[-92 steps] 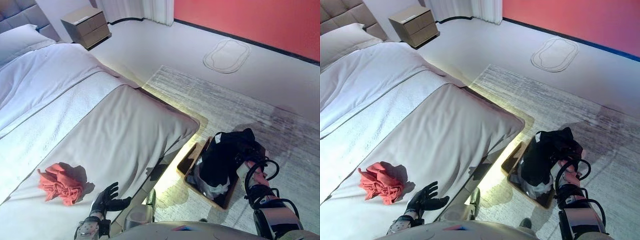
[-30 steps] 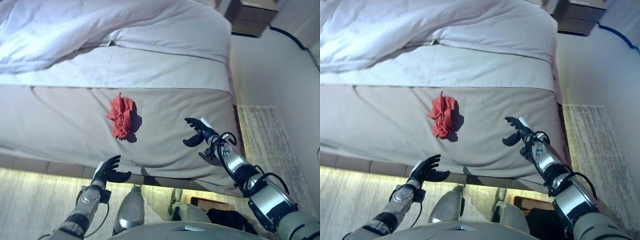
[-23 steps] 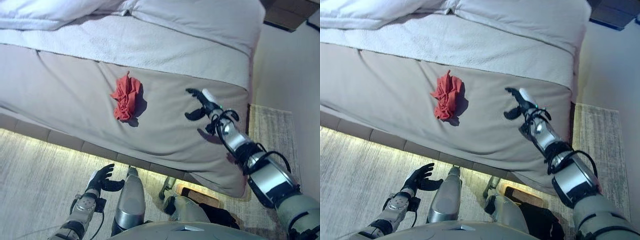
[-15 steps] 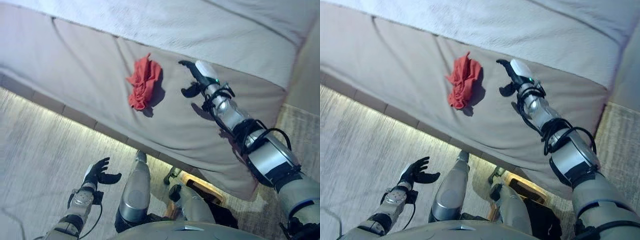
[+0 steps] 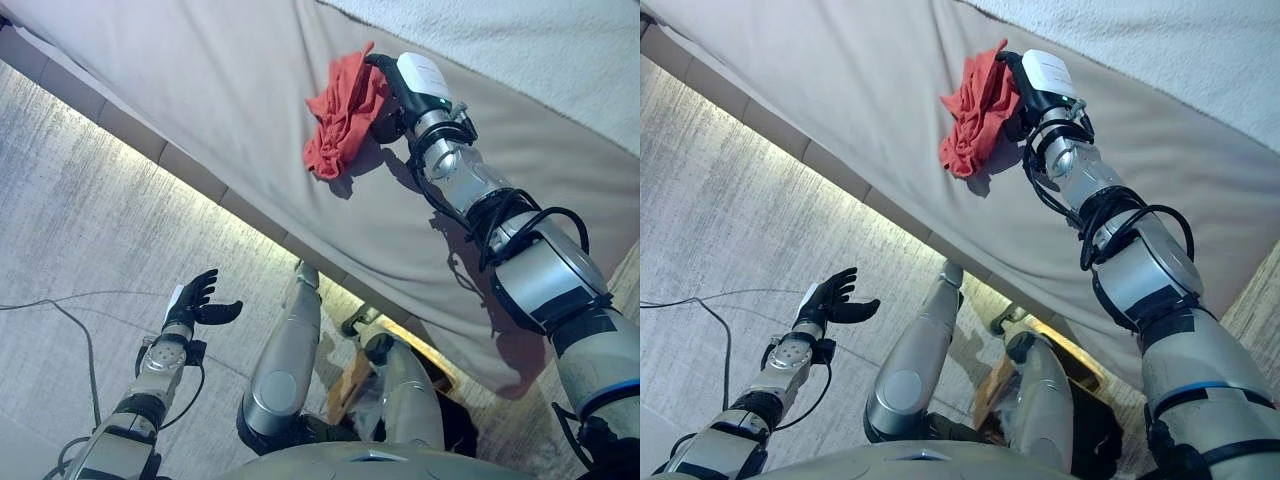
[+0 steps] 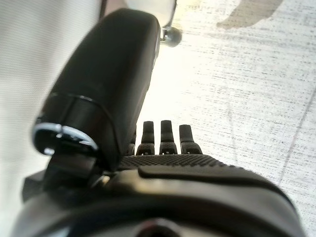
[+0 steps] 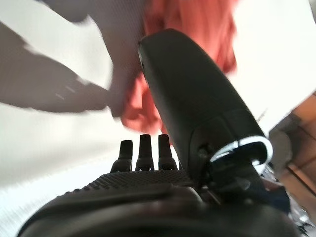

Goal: Pick up the clothes from the bed and place them into the basket

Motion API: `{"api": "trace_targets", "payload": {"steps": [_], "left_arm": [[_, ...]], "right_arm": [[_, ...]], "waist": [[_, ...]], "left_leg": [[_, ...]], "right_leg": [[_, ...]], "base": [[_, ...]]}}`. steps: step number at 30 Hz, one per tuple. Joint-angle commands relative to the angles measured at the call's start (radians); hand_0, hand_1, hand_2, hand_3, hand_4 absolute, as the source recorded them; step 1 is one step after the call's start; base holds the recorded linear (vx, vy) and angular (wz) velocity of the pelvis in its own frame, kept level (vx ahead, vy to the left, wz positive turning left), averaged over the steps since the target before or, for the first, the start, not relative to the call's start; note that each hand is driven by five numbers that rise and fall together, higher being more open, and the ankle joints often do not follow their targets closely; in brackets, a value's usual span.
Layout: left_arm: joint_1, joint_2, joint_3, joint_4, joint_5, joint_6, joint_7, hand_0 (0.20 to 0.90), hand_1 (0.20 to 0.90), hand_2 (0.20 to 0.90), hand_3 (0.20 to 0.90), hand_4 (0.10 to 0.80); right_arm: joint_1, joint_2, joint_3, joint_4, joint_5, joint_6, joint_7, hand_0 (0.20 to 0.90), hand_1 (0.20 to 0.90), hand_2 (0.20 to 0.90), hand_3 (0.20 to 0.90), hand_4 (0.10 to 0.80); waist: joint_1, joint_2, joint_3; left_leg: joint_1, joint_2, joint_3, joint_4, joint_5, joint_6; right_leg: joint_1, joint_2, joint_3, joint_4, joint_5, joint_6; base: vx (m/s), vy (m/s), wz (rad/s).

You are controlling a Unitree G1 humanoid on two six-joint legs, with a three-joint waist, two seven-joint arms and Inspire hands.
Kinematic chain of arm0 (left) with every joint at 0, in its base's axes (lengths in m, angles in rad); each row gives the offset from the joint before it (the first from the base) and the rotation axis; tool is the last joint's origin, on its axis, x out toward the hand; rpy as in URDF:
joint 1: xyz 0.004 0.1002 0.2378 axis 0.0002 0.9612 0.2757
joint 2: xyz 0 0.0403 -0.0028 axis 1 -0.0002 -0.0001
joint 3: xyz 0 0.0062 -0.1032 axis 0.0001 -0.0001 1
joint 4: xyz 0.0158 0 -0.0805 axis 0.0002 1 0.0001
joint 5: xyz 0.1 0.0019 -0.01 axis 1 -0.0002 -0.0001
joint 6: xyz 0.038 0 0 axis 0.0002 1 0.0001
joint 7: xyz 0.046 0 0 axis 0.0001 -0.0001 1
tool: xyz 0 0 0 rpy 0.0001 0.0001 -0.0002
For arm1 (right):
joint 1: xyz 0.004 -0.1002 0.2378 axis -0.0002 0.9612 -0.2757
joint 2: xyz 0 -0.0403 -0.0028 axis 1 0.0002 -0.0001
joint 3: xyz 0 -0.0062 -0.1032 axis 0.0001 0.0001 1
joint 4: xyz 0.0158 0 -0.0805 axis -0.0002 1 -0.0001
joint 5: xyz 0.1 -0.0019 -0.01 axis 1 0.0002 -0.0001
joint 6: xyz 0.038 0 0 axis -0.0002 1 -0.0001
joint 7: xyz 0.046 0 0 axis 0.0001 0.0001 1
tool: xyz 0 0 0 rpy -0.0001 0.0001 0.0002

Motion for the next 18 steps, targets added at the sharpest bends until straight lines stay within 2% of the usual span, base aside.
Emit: {"api": "trace_targets", "payload": {"steps": [1,4,8,10,12,14,16,18], "left_arm": [[0.12,0.048,-0.011,-0.038,-0.047,-0.048,0.01,0.9,0.9,0.9,0.9,0.8],[0.129,0.05,-0.004,-0.038,-0.057,-0.056,-0.003,0.9,0.9,0.9,0.9,0.8],[0.113,0.06,0.007,-0.01,-0.078,-0.079,-0.035,0.9,0.9,0.9,0.9,0.8],[0.108,0.058,0.015,0.006,-0.085,-0.092,-0.047,0.9,0.9,0.9,0.9,0.8],[0.097,0.057,0.024,0.026,-0.093,-0.106,-0.063,0.9,0.9,0.9,0.9,0.8],[0.097,0.055,0.029,0.034,-0.089,-0.115,-0.063,0.9,0.9,0.9,0.9,0.8],[0.1,0.047,0.028,0.037,-0.09,-0.121,-0.047,0.9,0.9,0.9,0.9,0.8],[0.1,0.045,0.021,0.027,-0.094,-0.114,-0.031,0.9,0.9,0.9,0.9,0.8]], "right_arm": [[-0.052,-0.034,0.023,-0.047,-0.038,-0.097,0.032,0.9,0.9,0.9,0.9,0.8],[-0.053,-0.029,0.07,-0.06,-0.16,-0.132,0.108,0.9,0.9,0.9,0.9,0.8],[-0.089,-0.018,0.156,-0.044,-0.264,-0.106,0.095,0.9,0.9,0.9,0.9,0.8],[-0.106,-0.01,0.175,-0.03,-0.287,-0.072,0.049,0.9,0.9,0.9,0.9,0.8],[-0.128,0.005,0.166,-0.02,-0.283,0.045,-0.094,0.9,0.9,0.9,0.9,0.8],[-0.135,0.017,0.123,-0.004,-0.246,0.155,-0.197,0.9,0.9,0.9,0.9,0.8],[-0.132,0.024,0.06,0.01,-0.234,0.178,-0.259,0.9,0.9,0.9,0.9,0.8],[-0.133,0.017,0.042,0.01,-0.238,0.19,-0.282,0.9,0.9,0.9,0.9,0.8]], "waist": [[0.006,0.052,-0.001],[0.012,0.067,-0.001],[0.02,0.085,-0.001],[0.021,0.09,-0.001],[0.02,0.084,-0.001],[0.017,0.073,-0.001],[0.012,0.059,-0.001],[0.01,0.055,-0.001]], "left_leg": [[-0.081,-0.065,0.053,0.177,-0.117,0.104],[-0.128,-0.074,0.056,0.229,-0.132,0.116],[-0.229,-0.078,0.064,0.357,-0.171,0.129],[-0.262,-0.079,0.062,0.394,-0.184,0.129],[-0.279,-0.069,0.058,0.405,-0.194,0.131],[-0.27,-0.057,0.056,0.388,-0.192,0.128],[-0.253,-0.048,0.052,0.359,-0.185,0.125],[-0.244,-0.047,0.048,0.343,-0.179,0.124]], "right_leg": [[-0.032,-0.025,0.041,0.023,0.1,0.05],[-0.09,-0.048,0.052,0.091,0.078,0.051],[-0.186,-0.074,0.069,0.21,0.047,0.043],[-0.218,-0.074,0.078,0.245,0.039,0.039],[-0.235,-0.062,0.086,0.258,0.029,0.032],[-0.226,-0.049,0.089,0.247,0.031,0.032],[-0.206,-0.039,0.088,0.219,0.039,0.036],[-0.192,-0.035,0.083,0.198,0.047,0.037]], "base": [[-0.017,0.082,-0.07],[-0.02,0.072,-0.05],[-0.013,0.022,-0.02],[-0.006,0.013,-0.04],[0.003,-0.011,-0.37],[0.025,-0.045,0.22],[0.033,-0.09,0.3],[0.032,-0.068,-0.33]]}}
